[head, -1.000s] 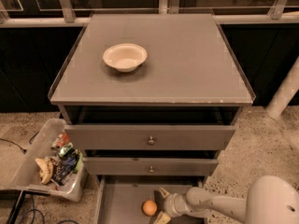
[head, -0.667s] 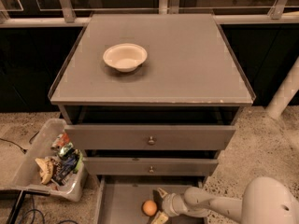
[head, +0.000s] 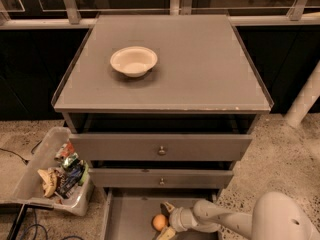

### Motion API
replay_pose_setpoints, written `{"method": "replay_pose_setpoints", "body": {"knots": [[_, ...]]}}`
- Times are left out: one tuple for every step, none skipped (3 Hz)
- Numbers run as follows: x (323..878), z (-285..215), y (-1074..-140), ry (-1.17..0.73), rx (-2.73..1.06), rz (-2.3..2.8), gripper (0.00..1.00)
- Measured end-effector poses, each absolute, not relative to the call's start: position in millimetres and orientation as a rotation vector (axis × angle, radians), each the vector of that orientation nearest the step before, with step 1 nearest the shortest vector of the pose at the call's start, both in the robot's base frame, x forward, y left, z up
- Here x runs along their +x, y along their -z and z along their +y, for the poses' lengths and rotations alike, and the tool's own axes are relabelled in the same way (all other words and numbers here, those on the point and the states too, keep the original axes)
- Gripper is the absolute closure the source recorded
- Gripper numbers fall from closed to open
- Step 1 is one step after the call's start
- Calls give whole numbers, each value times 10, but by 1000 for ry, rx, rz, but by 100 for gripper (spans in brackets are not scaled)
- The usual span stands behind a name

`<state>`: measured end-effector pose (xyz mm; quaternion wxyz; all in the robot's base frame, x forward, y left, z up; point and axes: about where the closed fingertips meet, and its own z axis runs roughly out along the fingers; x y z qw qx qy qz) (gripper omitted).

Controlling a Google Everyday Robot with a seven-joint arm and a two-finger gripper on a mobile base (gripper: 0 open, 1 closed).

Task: Pick orange from bottom drawer and place on counter

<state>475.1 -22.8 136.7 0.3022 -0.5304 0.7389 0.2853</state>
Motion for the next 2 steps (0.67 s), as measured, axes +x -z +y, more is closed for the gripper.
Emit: {"method": "replay_pose_setpoints", "body": {"knots": [[4715, -180, -1259, -770, -1396, 1985, 0], [4714, -178, -1259, -770, -1396, 1985, 19]]}}
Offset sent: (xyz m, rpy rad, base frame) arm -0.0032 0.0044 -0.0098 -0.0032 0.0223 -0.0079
